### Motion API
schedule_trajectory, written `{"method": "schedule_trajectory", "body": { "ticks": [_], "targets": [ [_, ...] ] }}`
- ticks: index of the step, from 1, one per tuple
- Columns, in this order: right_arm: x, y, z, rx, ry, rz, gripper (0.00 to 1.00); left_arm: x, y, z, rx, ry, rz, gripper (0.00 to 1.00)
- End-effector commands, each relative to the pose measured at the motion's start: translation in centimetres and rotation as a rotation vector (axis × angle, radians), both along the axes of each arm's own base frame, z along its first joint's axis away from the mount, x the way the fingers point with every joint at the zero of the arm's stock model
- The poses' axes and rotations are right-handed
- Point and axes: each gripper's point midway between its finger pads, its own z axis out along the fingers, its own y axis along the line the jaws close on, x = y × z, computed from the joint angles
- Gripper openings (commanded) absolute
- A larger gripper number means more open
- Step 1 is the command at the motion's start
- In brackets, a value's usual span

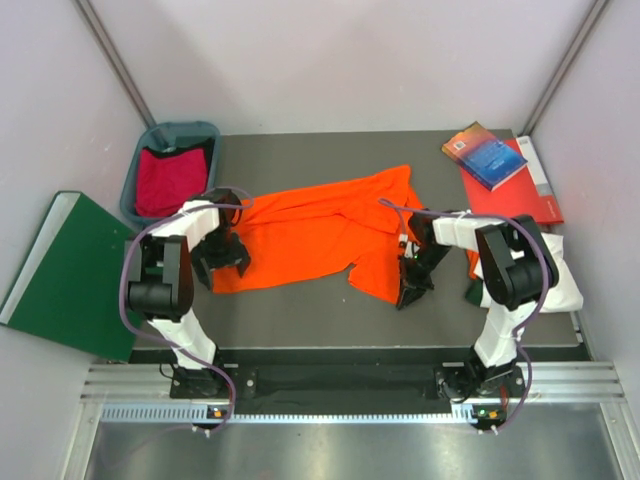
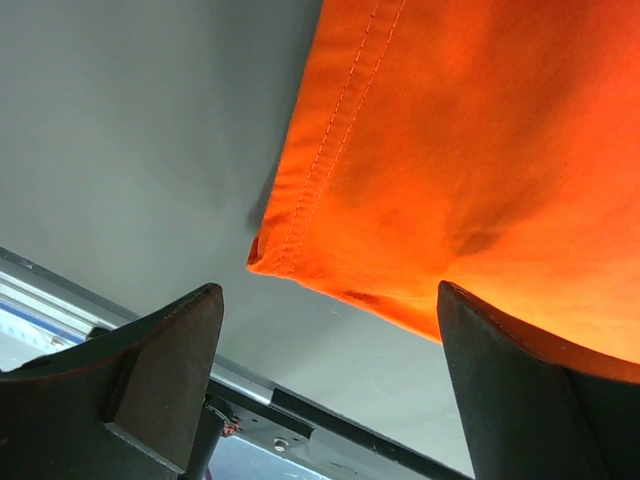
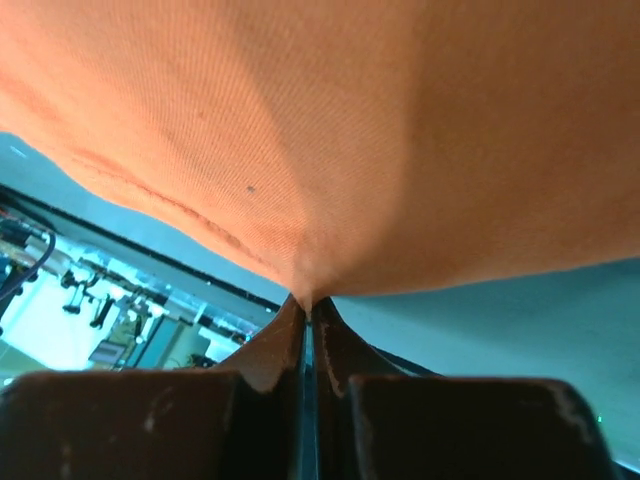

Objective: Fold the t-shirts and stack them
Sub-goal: Grap the side of the flattened tshirt closest away from the robot with both arms, then fold the other side of the tshirt into a rectangle

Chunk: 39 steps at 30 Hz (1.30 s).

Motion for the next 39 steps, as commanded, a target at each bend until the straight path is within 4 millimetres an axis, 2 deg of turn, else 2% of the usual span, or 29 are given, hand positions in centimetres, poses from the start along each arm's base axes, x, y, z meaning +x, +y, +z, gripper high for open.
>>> {"method": "schedule_trajectory", "body": {
  "ticks": [1, 3, 6, 7, 8, 10, 11, 15, 25, 31, 35, 38, 39],
  "targets": [
    [3.4, -0.4, 0.5, -0.057, -0.162, 0.044, 0.00, 1.0, 0.4, -0.4, 0.032, -0.029, 0.023, 0.92],
    [4.3, -0.6, 1.6, -0.071, -0.201, 0.056, 0.00, 0.9, 0.5, -1.0, 0.035, -0.018, 0.024, 0.92],
    [5.7, -0.7, 3.2, -0.080, -0.256, 0.057, 0.00, 0.5, 0.5, -2.2, 0.035, 0.006, 0.022, 0.81],
    [6.0, -0.6, 3.8, -0.075, -0.281, 0.059, 0.00, 0.5, 0.4, -2.7, 0.032, 0.008, 0.021, 0.62],
    [6.5, -0.5, 4.4, -0.076, -0.297, 0.058, 0.00, 0.3, 0.3, -3.1, 0.027, 0.016, 0.020, 0.49],
    [7.0, -0.6, 5.2, -0.080, -0.316, 0.058, 0.00, 0.0, 0.2, -3.9, 0.016, 0.041, 0.011, 0.30],
    [7.4, -0.5, 5.6, -0.080, -0.330, 0.056, 0.00, -0.2, 0.2, -4.1, 0.017, 0.053, 0.007, 0.00],
    [8.0, -0.7, 6.6, -0.077, -0.343, 0.049, 0.00, -0.4, 0.5, -3.9, 0.031, 0.055, -0.005, 0.00],
    [9.4, -1.0, 8.1, -0.074, -0.394, 0.052, 0.00, 1.5, 0.2, 1.6, 0.011, -0.086, -0.019, 0.00],
    [12.1, -0.9, 10.5, -0.055, -0.486, 0.053, 0.00, 4.2, 0.3, 4.4, 0.021, -0.151, -0.014, 0.00],
    [14.8, -1.1, 12.7, -0.011, -0.559, 0.026, 0.00, 6.4, 0.2, 6.2, 0.021, -0.203, -0.013, 0.00],
    [16.9, -1.6, 13.4, 0.012, -0.591, -0.003, 0.00, 8.0, 0.0, 6.6, 0.019, -0.215, -0.018, 0.00],
    [17.6, -1.9, 13.0, 0.013, -0.589, -0.014, 0.00, 8.4, 0.1, 6.5, 0.024, -0.216, -0.018, 0.00]
  ]
}}
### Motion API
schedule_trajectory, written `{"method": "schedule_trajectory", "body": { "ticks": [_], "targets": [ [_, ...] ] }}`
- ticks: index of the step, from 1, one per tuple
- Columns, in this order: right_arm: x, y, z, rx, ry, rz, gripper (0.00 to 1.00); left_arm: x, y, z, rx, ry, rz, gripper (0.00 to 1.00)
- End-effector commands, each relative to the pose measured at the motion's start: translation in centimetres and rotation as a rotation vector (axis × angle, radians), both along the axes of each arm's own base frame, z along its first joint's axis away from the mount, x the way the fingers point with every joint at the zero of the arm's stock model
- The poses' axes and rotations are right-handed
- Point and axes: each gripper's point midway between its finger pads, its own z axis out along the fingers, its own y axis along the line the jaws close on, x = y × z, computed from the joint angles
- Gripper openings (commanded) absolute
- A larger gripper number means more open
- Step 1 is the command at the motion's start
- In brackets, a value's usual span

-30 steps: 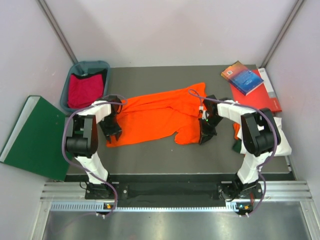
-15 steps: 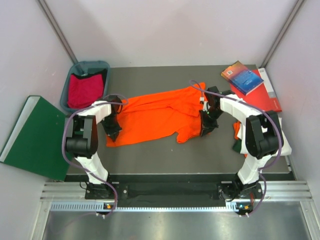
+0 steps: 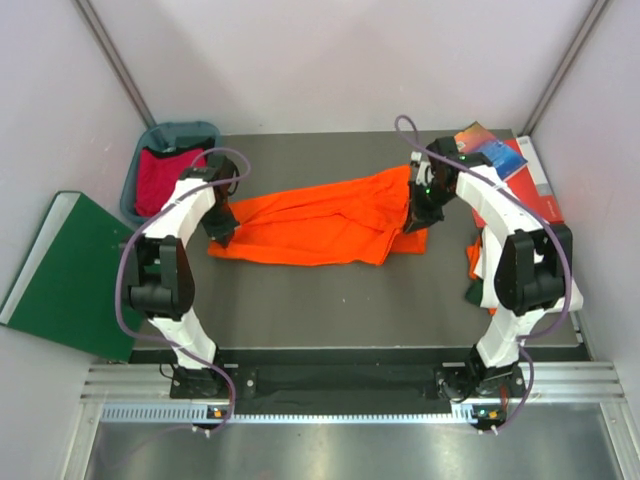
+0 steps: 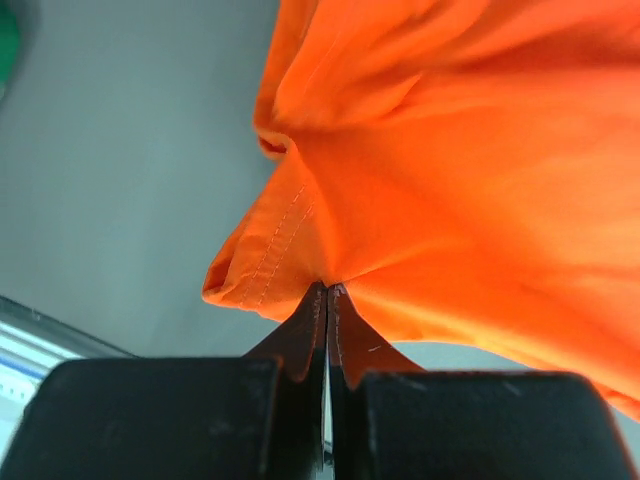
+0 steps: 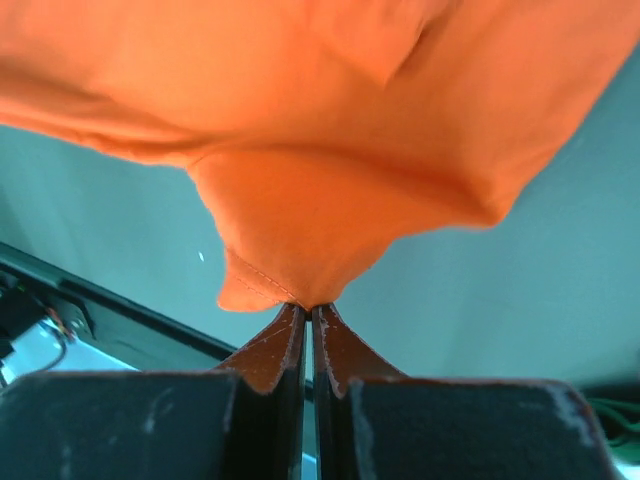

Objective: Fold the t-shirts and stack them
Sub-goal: Fold the other side of the tshirt into a rectangle

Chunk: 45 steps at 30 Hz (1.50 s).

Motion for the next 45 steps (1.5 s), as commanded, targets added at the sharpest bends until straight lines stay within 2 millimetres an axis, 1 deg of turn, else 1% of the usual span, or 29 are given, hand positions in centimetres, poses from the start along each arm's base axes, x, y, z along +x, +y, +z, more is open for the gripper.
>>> {"method": "schedule_trajectory", "body": {
  "ticks": [1, 2, 3, 4, 5, 6, 7, 8, 9, 10, 12, 13, 14, 15, 16, 18, 21, 24, 26, 30, 32, 34, 35, 36, 38, 40, 41, 42, 45],
  "targets": [
    [4.1, -0.3, 2.1, 0.054, -0.100, -0.012, 0.00, 2.0, 0.4, 0.4, 0.028, 0.002, 0.001, 0.00],
    [4.7, -0.2, 2.3, 0.069, -0.109, -0.014, 0.00, 2.9, 0.4, 0.8, 0.030, -0.016, 0.001, 0.00],
    [5.4, -0.2, 1.9, 0.072, -0.105, -0.021, 0.00, 3.3, 0.4, 0.7, 0.030, -0.015, 0.002, 0.00],
    [6.4, -0.1, 2.5, 0.083, -0.138, -0.023, 0.00, 3.7, 0.5, 0.0, 0.037, 0.004, 0.004, 0.00],
    [6.9, 0.2, 2.6, 0.092, -0.151, -0.023, 0.00, 4.6, 0.5, 0.4, 0.038, -0.013, 0.008, 0.00],
    [7.4, 0.3, 2.2, 0.101, -0.143, -0.033, 0.00, 4.9, 0.6, -0.6, 0.042, 0.008, 0.008, 0.00],
    [8.2, 0.7, 2.4, 0.117, -0.170, -0.029, 0.00, 5.7, 0.4, -0.6, 0.039, -0.001, 0.006, 0.00],
    [8.4, 1.1, 2.3, 0.140, -0.160, -0.026, 0.00, 6.1, 0.4, -0.9, 0.036, 0.005, 0.006, 0.00],
    [8.6, 1.2, 1.7, 0.139, -0.144, -0.028, 0.00, 6.0, 0.3, -2.1, 0.036, 0.049, 0.007, 0.01],
    [9.4, 1.7, 1.9, 0.162, -0.167, -0.023, 0.00, 6.7, 0.3, -2.1, 0.036, 0.040, 0.011, 0.05],
    [10.3, 1.9, 1.5, 0.171, -0.175, -0.031, 0.00, 7.2, 0.4, -3.0, 0.044, 0.054, 0.013, 0.06],
    [10.9, 2.1, 1.9, 0.186, -0.192, -0.035, 0.00, 7.9, 0.4, -2.9, 0.046, 0.034, 0.015, 0.00],
    [11.4, 2.2, 2.1, 0.189, -0.202, -0.039, 0.00, 8.2, 0.4, -2.9, 0.048, 0.030, 0.019, 0.00],
    [11.8, 2.4, 1.8, 0.187, -0.198, -0.038, 0.00, 8.4, 0.5, -3.0, 0.050, 0.031, 0.020, 0.00],
    [12.5, 2.4, 2.6, 0.185, -0.222, -0.033, 0.00, 8.8, 0.5, -2.7, 0.051, 0.024, 0.021, 0.00],
    [13.1, 2.2, 2.7, 0.177, -0.228, -0.036, 0.00, 9.0, 0.8, -2.6, 0.065, 0.023, 0.027, 0.00],
    [14.4, 2.1, 3.8, 0.186, -0.275, -0.056, 0.00, 8.9, 1.4, -2.0, 0.080, 0.016, 0.036, 0.00],
    [15.0, 2.1, 3.9, 0.201, -0.288, -0.067, 0.00, 8.8, 1.7, -1.9, 0.079, 0.007, 0.047, 0.00],
    [15.4, 2.3, 3.8, 0.213, -0.291, -0.077, 0.00, 8.8, 1.7, -2.2, 0.071, 0.012, 0.049, 0.00],
    [16.6, 2.9, 2.8, 0.241, -0.285, -0.097, 0.00, 8.7, 1.8, -3.2, 0.070, 0.046, 0.056, 0.00],
    [17.7, 3.1, 2.9, 0.262, -0.305, -0.118, 0.00, 8.8, 1.8, -3.4, 0.072, 0.047, 0.058, 0.00],
    [18.6, 3.1, 3.5, 0.275, -0.328, -0.130, 0.00, 9.1, 1.9, -3.4, 0.076, 0.037, 0.054, 0.00],
    [19.0, 3.2, 3.1, 0.278, -0.322, -0.138, 0.00, 9.1, 1.9, -3.5, 0.076, 0.042, 0.056, 0.00],
    [19.5, 3.1, 3.7, 0.283, -0.338, -0.143, 0.00, 9.2, 2.0, -3.5, 0.076, 0.042, 0.057, 0.00],
    [20.3, 2.8, 3.6, 0.291, -0.349, -0.162, 0.00, 9.5, 2.0, -3.7, 0.077, 0.040, 0.054, 0.00],
    [20.9, 2.9, 3.9, 0.305, -0.362, -0.171, 0.00, 9.6, 2.1, -3.7, 0.079, 0.043, 0.059, 0.00],
    [21.2, 2.7, 3.4, 0.303, -0.355, -0.179, 0.00, 9.7, 2.1, -3.9, 0.081, 0.045, 0.059, 0.00],
    [21.6, 2.7, 3.9, 0.308, -0.370, -0.180, 0.00, 9.7, 2.1, -3.9, 0.081, 0.043, 0.059, 0.00],
    [22.5, 2.5, 3.7, 0.305, -0.382, -0.202, 0.00, 10.0, 2.1, -4.1, 0.074, 0.041, 0.054, 0.00]
  ]
}}
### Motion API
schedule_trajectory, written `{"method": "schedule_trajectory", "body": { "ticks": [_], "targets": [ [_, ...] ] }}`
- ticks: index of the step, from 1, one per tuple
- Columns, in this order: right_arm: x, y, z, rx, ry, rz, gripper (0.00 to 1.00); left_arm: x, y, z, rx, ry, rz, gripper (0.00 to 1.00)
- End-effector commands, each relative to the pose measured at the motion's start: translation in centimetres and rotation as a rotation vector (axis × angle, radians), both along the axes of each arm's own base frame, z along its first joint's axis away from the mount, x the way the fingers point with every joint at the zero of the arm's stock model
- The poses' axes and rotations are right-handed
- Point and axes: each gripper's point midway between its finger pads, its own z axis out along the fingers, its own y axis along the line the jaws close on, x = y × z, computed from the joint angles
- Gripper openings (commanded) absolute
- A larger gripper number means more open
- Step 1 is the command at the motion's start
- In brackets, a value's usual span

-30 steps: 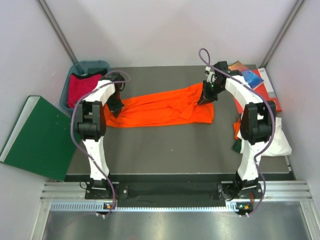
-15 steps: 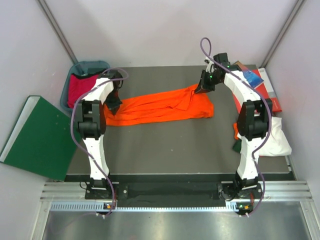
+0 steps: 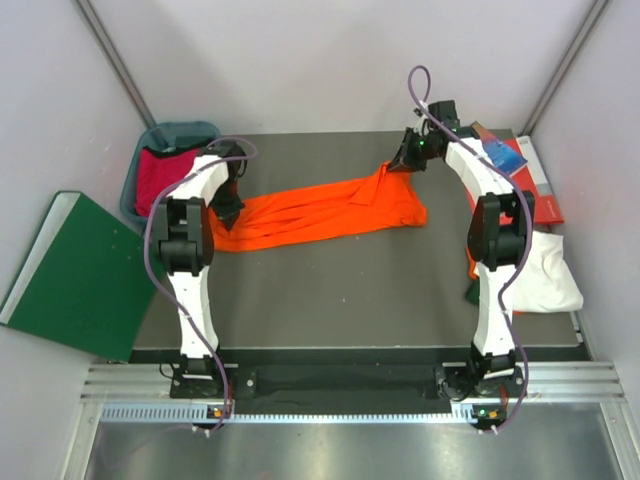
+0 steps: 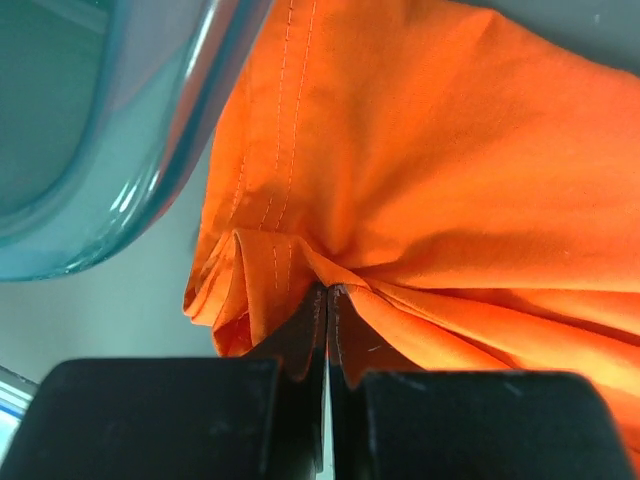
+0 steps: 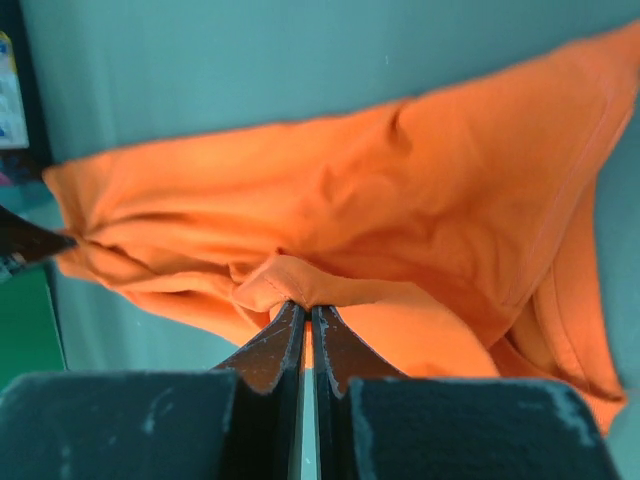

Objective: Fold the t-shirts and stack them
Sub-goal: Fold the other side of the tshirt into a rectangle

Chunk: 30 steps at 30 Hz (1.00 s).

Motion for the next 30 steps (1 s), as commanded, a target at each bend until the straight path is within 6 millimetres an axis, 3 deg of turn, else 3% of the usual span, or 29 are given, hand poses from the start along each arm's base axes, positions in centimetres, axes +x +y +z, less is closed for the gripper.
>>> {"method": "schedule_trajectory", "body": {
  "ticks": [1, 4, 5, 6, 7, 8, 10, 13, 15, 17, 18, 20, 21, 25, 30],
  "targets": [
    [3.2, -0.3, 2.6, 0.039, -0.109, -0.047, 0.00, 1.0, 0.6, 0.7, 0.009, -0.026, 0.010, 0.17],
    [4.3, -0.5, 1.5, 0.023, -0.112, -0.072, 0.04, 0.8, 0.3, 1.1, -0.010, -0.010, 0.003, 0.46],
    [4.6, -0.6, 0.6, 0.012, -0.099, -0.084, 0.08, 0.7, 0.3, 1.5, -0.010, -0.015, 0.003, 0.72],
    [5.2, -1.0, 0.5, -0.006, -0.109, -0.110, 0.15, 0.6, 0.2, 1.9, -0.015, -0.021, -0.003, 0.80],
    [5.4, -1.2, 0.2, -0.012, -0.105, -0.129, 0.34, 0.7, 0.2, 3.2, -0.017, -0.055, -0.007, 0.88],
    [5.6, -1.5, -0.1, -0.024, -0.105, -0.145, 0.44, 1.0, 0.1, 3.8, -0.023, -0.083, -0.015, 0.99],
    [5.9, -1.8, -0.1, -0.052, -0.128, -0.163, 0.64, 1.1, -0.1, 5.9, -0.036, -0.141, -0.032, 0.99],
    [5.3, -1.8, 2.0, -0.085, -0.202, -0.163, 0.82, 1.5, -0.3, 8.3, -0.051, -0.225, -0.064, 0.99],
    [3.9, -1.6, 3.6, -0.095, -0.235, -0.152, 0.86, 1.6, -0.4, 8.8, -0.053, -0.251, -0.077, 0.99],
    [2.4, -1.0, 3.8, -0.098, -0.221, -0.123, 0.84, 1.5, -0.3, 9.3, -0.051, -0.263, -0.078, 0.99],
    [1.7, -0.5, 3.6, -0.085, -0.203, -0.091, 0.76, 1.4, -0.3, 9.2, -0.050, -0.259, -0.081, 0.99],
    [0.2, 0.1, 1.8, -0.089, -0.150, -0.053, 0.17, 1.1, -0.2, 8.9, -0.047, -0.245, -0.080, 0.99],
    [-0.3, 0.4, 1.3, -0.084, -0.134, -0.042, 0.00, 1.1, -0.2, 8.8, -0.047, -0.241, -0.080, 0.99],
    [-1.6, 2.0, -1.7, -0.086, -0.082, -0.005, 0.00, 1.1, -0.2, 8.6, -0.046, -0.233, -0.086, 0.99],
    [-1.0, 2.9, -3.6, -0.089, -0.057, -0.005, 0.00, 1.0, -0.1, 8.8, -0.040, -0.231, -0.104, 0.99]
  ]
}}
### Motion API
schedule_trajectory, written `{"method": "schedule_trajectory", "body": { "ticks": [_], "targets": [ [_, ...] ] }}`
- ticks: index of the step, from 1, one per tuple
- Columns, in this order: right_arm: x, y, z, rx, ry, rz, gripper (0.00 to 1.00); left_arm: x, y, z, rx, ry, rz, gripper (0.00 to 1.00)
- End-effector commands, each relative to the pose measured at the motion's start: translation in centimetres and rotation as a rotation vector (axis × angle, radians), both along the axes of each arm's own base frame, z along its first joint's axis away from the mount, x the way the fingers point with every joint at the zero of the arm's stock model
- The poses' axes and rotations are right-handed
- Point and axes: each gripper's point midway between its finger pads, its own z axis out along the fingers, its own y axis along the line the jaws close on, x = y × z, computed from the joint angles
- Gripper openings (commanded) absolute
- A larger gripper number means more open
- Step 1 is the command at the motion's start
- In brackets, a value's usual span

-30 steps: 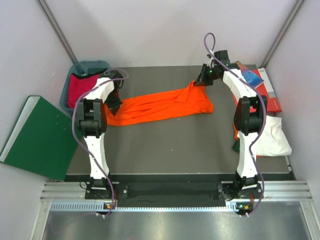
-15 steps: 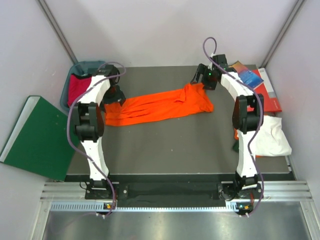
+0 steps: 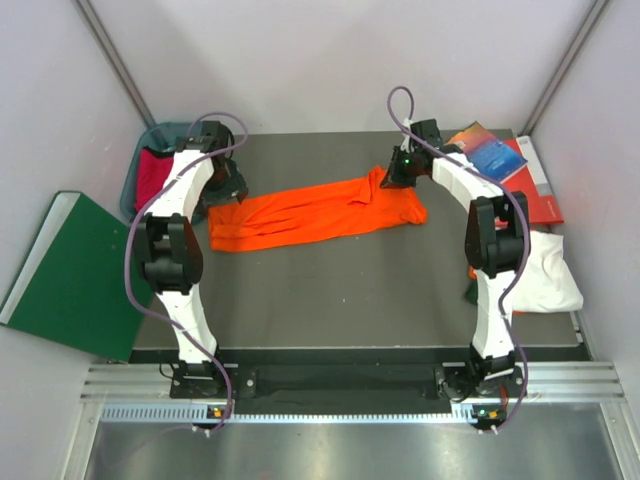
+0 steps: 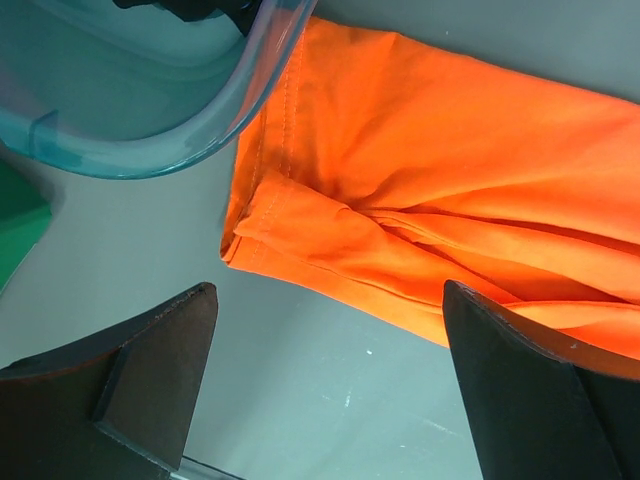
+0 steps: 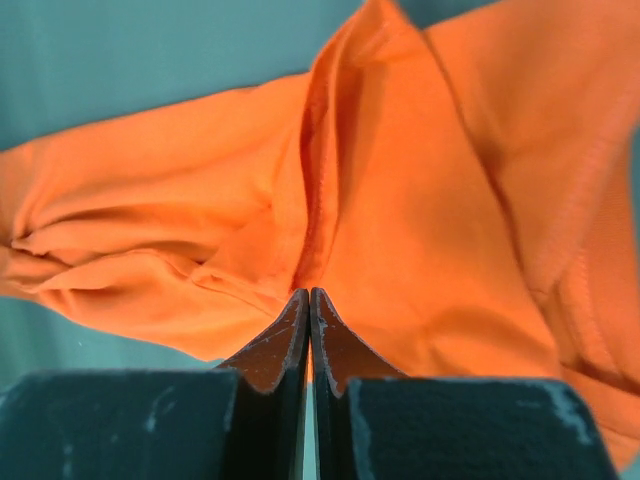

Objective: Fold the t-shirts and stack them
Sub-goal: Fold the other side of the tshirt into a rectangle

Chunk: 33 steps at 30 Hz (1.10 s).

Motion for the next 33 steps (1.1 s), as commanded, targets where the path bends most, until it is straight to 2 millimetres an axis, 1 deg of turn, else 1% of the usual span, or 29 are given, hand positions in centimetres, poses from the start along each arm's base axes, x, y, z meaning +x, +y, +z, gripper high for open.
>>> {"method": "schedule_trajectory", "body": {
  "ticks": [1, 2, 4, 7, 11, 12, 15, 17, 20, 21, 23, 24, 25, 26, 27, 28, 29, 31, 32, 33],
  "targets": [
    [1.2, 1.4, -0.8, 0.008, -0.029, 0.024, 0.00, 0.2, 0.4, 0.6, 0.013, -0.018, -0.019, 0.99],
    [1.7, 1.7, -0.4, 0.009, -0.040, 0.027, 0.00, 0.1, 0.5, 0.6, 0.016, -0.014, -0.018, 0.99],
    [2.0, 2.1, -1.1, -0.002, -0.030, 0.033, 0.00, -0.1, 0.5, 0.6, 0.020, -0.010, -0.021, 0.99],
    [2.1, 2.5, -2.1, -0.011, -0.013, 0.040, 0.00, -0.2, 0.6, 0.5, 0.026, -0.004, -0.024, 0.99],
    [2.2, 3.0, -2.9, -0.016, -0.008, 0.037, 0.00, -0.3, 0.7, 0.4, 0.027, 0.004, -0.032, 0.99],
    [2.2, 3.2, -3.3, -0.017, -0.003, 0.041, 0.00, -0.3, 0.7, 0.3, 0.028, 0.004, -0.033, 0.99],
    [2.1, 4.2, -3.5, -0.015, 0.004, 0.055, 0.00, -0.3, 0.6, 0.2, 0.023, 0.010, -0.038, 0.99],
    [2.3, 4.8, -3.0, -0.005, -0.012, 0.057, 0.00, -0.4, 0.5, 0.1, 0.020, 0.012, -0.044, 0.99],
    [2.2, 6.7, -2.0, 0.026, -0.033, 0.073, 0.00, -0.4, 0.4, -0.2, 0.018, 0.022, -0.051, 0.99],
    [2.5, 7.2, -1.6, 0.035, -0.042, 0.077, 0.00, -0.4, 0.4, -0.2, 0.018, 0.023, -0.051, 0.99],
    [2.3, 8.6, -1.5, 0.050, -0.037, 0.094, 0.00, -0.4, 0.4, -0.5, 0.019, 0.029, -0.057, 0.99],
    [2.8, 9.2, -1.6, 0.058, -0.043, 0.098, 0.00, -0.4, 0.4, -0.6, 0.017, 0.034, -0.058, 0.99],
    [2.8, 9.9, -1.6, 0.066, -0.043, 0.107, 0.00, -0.4, 0.4, -0.8, 0.019, 0.038, -0.062, 0.99],
    [2.5, 10.9, -1.6, 0.080, -0.037, 0.120, 0.00, -0.4, 0.4, -1.0, 0.018, 0.043, -0.065, 0.99],
    [2.8, 11.7, -1.5, 0.089, -0.044, 0.131, 0.00, -0.4, 0.4, -1.0, 0.019, 0.044, -0.068, 0.99],
    [2.8, 12.2, -1.6, 0.095, -0.043, 0.137, 0.00, -0.4, 0.5, -1.0, 0.022, 0.046, -0.070, 0.99],
    [2.5, 13.2, -1.4, 0.110, -0.041, 0.150, 0.00, -0.5, 0.5, -1.2, 0.024, 0.053, -0.073, 0.99],
    [2.7, 13.8, -1.2, 0.137, -0.057, 0.151, 0.00, -0.6, 0.5, -1.5, 0.023, 0.059, -0.075, 0.99],
    [2.6, 14.2, -0.4, 0.161, -0.062, 0.147, 0.00, -0.6, 0.5, -1.6, 0.022, 0.061, -0.075, 0.99],
    [2.7, 14.2, -0.1, 0.171, -0.076, 0.144, 0.00, -0.6, 0.3, -1.8, 0.015, 0.064, -0.076, 0.99]
  ]
}}
